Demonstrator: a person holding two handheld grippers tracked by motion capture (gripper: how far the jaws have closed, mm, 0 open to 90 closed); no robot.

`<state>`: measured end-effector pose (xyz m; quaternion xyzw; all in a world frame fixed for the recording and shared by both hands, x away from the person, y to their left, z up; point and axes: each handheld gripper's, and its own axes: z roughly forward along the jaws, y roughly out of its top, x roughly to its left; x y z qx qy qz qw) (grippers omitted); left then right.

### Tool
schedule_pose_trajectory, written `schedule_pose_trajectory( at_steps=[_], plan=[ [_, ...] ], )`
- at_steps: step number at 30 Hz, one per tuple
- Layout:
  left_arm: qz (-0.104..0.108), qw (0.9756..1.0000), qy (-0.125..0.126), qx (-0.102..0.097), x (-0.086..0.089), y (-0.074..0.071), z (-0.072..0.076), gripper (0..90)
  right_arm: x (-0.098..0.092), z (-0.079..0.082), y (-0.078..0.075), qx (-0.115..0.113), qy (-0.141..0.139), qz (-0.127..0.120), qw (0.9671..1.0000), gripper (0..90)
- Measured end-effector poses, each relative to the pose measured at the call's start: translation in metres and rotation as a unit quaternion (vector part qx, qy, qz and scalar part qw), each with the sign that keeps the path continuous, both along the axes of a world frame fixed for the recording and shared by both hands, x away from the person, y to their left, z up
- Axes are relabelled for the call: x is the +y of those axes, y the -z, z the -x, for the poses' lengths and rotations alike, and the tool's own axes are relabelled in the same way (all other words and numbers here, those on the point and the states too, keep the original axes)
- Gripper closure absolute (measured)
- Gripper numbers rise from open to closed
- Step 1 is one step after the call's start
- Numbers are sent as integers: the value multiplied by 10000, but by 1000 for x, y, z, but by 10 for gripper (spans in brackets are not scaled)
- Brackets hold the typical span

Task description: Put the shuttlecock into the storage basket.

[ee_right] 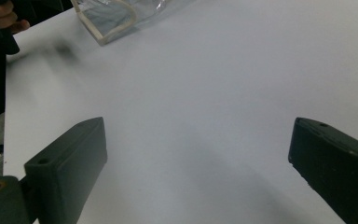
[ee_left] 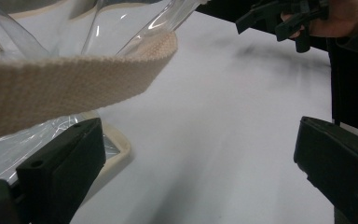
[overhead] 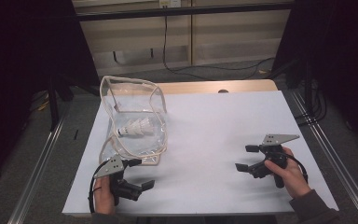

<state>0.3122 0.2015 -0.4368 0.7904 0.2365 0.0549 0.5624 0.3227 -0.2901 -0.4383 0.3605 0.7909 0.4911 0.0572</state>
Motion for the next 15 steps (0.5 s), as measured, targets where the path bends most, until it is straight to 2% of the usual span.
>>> schedule_pose_trajectory(
  at_steps=[15],
  plan=[
    [1, 10000, -4, -12, -1, -1, 1, 22, -5, 6, 6, -3, 57, -65, 10000, 39]
  ],
)
